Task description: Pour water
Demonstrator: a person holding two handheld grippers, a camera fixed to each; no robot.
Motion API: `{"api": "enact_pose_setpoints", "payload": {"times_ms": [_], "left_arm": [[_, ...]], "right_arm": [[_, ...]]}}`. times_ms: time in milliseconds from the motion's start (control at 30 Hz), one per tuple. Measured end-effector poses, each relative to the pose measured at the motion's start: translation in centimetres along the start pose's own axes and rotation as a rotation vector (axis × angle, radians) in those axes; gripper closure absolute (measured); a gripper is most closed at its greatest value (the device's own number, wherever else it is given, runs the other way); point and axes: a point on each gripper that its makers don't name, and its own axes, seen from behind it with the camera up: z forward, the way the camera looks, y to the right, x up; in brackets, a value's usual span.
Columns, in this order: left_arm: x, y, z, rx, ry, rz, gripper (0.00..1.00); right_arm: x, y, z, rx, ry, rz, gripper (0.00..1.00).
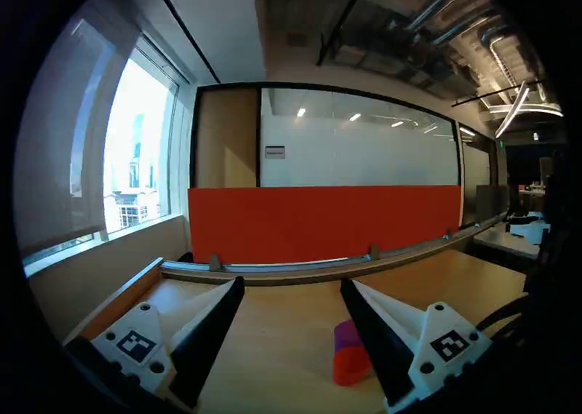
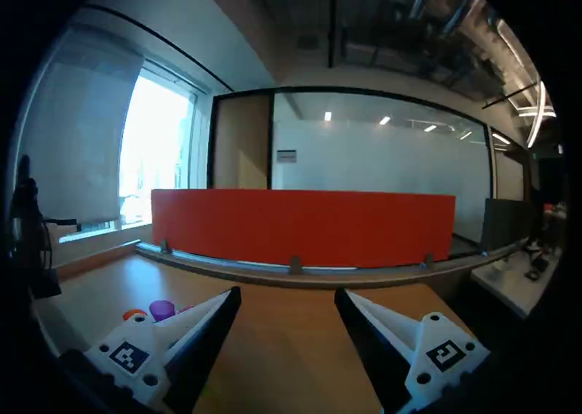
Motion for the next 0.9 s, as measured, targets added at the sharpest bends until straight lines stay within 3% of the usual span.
{"api": "enact_pose_setpoints", "payload": {"times_ms": [200, 400, 600, 900], "left_arm": [[1.6, 1.0, 0.4, -0.056, -0.032, -0.045, 0.01], [1.9, 2.1, 0.7, -0.143, -0.033, -0.064, 0.01], [1.5, 2.8, 1.0, -0.212, -0.047, -0.029, 0.02], [1.8, 5.8, 0.5, -0.391, -0.046, -0.039, 0.01]], "right_arm": [[2.2, -0.9, 0.1, 0.038, 0.005, 0.002, 0.01], [1.6, -1.8, 0.4, 0.087, -0.012, 0.007, 0.00], [1.6, -4.0, 0.4, 0.201, -0.018, 0.031, 0.00], [3.6, -6.8, -0.1, 0.356, 0.003, 0.050, 0.01]]}}
